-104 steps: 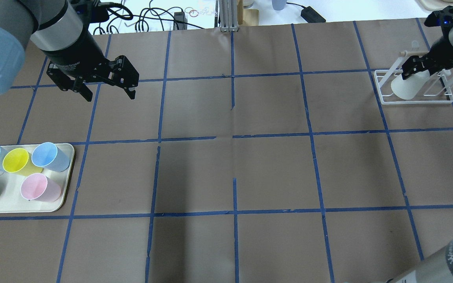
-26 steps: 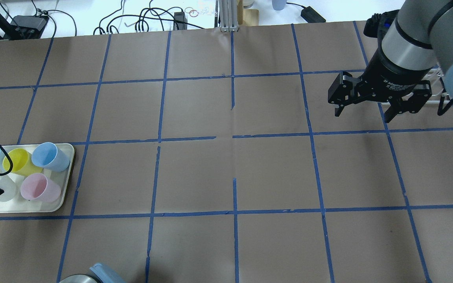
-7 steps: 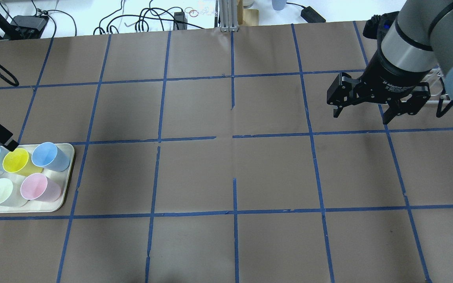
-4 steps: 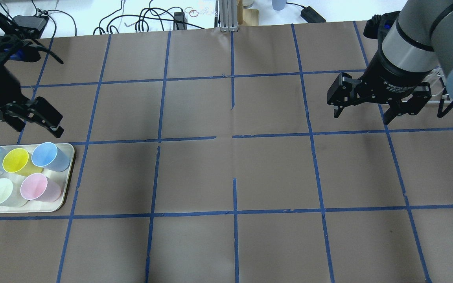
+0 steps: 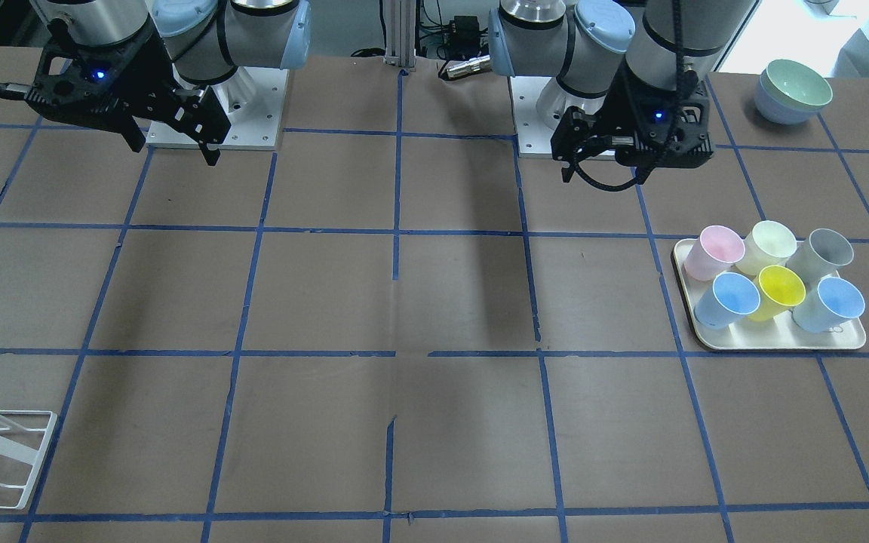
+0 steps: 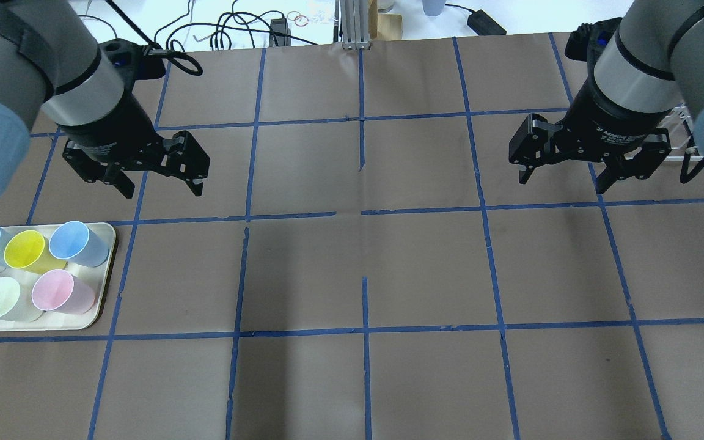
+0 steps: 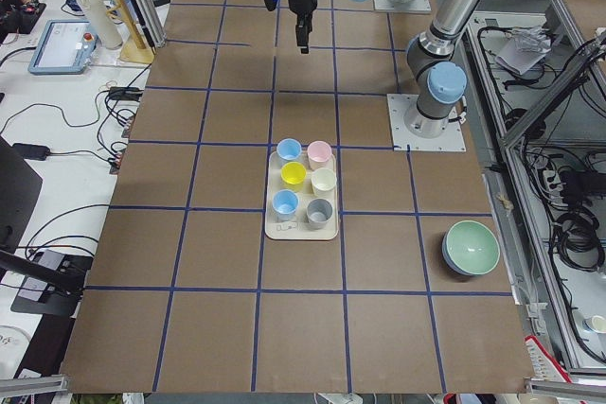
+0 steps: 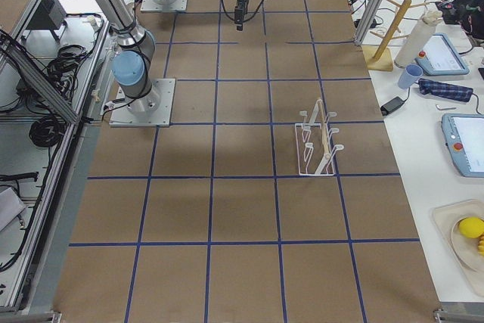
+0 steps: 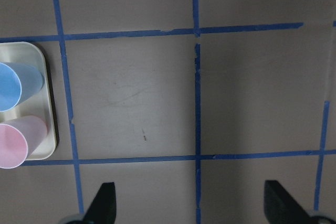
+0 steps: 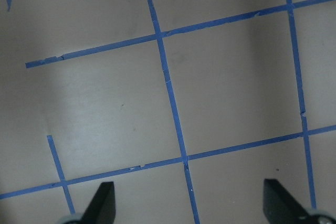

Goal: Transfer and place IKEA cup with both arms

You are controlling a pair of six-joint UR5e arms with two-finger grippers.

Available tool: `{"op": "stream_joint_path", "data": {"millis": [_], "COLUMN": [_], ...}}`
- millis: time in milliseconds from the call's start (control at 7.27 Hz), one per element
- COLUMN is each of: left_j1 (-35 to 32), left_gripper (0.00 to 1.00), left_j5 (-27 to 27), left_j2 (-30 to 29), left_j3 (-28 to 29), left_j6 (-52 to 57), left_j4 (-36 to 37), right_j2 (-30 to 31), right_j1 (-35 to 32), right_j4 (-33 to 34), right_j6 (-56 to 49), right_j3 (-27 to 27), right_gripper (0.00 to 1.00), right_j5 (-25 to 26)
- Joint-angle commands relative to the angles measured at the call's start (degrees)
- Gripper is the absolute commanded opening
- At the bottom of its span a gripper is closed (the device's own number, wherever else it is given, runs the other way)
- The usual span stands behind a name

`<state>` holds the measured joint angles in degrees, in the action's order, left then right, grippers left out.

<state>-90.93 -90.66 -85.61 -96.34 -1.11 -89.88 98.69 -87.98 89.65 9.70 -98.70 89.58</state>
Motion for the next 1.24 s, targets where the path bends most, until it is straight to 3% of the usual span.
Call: {"op": "stream_joint_path", "data": {"millis": [0,275,1100], "left_j1": [-2.7,-2.7,-2.7], "left_gripper": [1.00,1.00,1.00], "left_j5": [0.2,2.3,2.1], "left_j2": [-0.7,-1.2,-2.5], "left_j3": [0.1,0.8,3.0], "left_j6": [-3.3,-3.2,-3.2], "left_j4": [3.3,3.7,3.0], "right_j2": [-0.1,0.0,0.0], "right_j1": [0.0,0.0,0.0], "right_j4": [-0.3,-0.1,0.0], "right_j6": [0.3,0.2,-0.1], "right_j3": [-0.1,-0.1,-0.2], "right_gripper": [1.00,1.00,1.00], "right_j5": [0.1,-0.1,0.0]}}
